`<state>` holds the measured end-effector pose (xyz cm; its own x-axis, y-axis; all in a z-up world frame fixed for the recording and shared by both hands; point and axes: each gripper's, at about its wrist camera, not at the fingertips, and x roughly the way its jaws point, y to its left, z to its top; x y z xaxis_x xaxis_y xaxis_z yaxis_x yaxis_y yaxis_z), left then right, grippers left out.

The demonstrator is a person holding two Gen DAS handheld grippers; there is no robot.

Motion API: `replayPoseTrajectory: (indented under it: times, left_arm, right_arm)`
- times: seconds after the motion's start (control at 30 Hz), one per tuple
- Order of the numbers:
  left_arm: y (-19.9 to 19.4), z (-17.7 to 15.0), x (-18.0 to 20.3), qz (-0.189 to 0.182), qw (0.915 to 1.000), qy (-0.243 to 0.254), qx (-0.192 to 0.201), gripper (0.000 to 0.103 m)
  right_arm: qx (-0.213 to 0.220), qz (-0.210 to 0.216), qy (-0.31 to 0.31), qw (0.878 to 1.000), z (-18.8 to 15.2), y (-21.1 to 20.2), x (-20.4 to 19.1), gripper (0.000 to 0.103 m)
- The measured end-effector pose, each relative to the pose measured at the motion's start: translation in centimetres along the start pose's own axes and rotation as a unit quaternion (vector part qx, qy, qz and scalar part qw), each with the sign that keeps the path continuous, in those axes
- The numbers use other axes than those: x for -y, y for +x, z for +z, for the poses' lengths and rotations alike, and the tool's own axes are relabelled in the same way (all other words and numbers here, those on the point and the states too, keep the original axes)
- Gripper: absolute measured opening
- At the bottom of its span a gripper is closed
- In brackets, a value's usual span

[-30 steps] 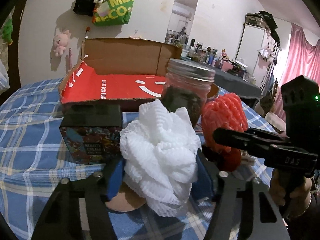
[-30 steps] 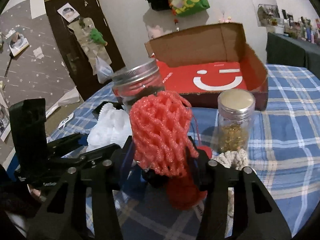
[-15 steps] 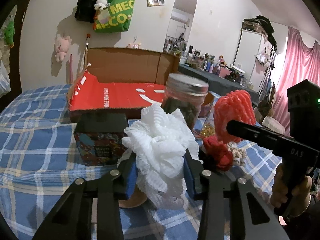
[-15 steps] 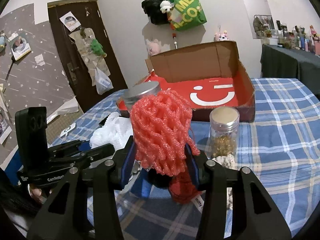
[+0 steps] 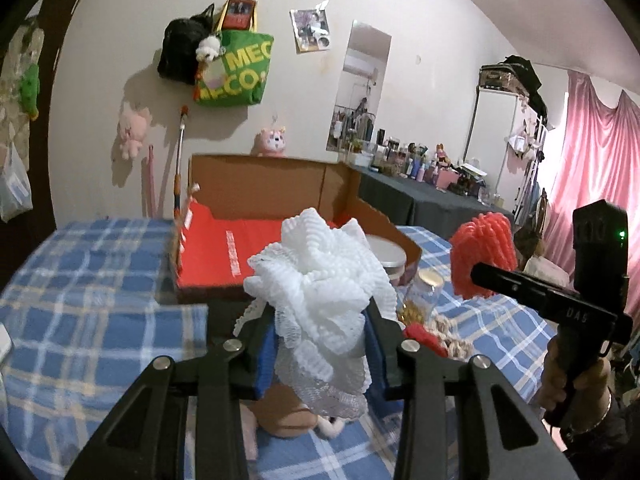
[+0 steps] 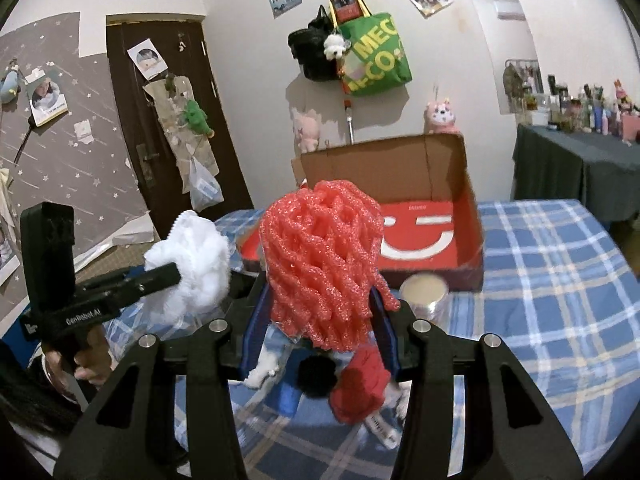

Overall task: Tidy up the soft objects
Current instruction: 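Carry both held items into the cardboard box and open both tools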

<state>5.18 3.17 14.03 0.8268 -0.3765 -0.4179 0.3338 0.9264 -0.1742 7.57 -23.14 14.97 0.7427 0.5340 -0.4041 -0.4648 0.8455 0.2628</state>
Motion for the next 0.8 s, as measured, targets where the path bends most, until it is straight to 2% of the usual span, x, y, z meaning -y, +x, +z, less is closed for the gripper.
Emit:
replayPoseTrajectory:
  times: [0.33, 0.57, 0.8]
  left_arm:
    - [0.4, 5.3, -1.3, 0.016, 0.9986, 0.042, 0.026, 0.04]
    - [4.0, 9.1, -2.5, 0.011, 0.9981, 0.06, -0.004, 0.04]
    - [9.8, 12.4, -3.4, 0.013, 0.9961, 0.077, -0.041, 0.041]
  right_arm:
    - [0.015, -0.002, -0.023, 1.0, 4.8, -0.1, 0.6, 0.045]
    - [-0.011, -0.011, -0.05, 0.999, 9.4, 2.4, 1.5, 0.045]
    - [-0.061, -0.028, -0.068, 0.995, 13.5, 8.2, 2.5, 0.045]
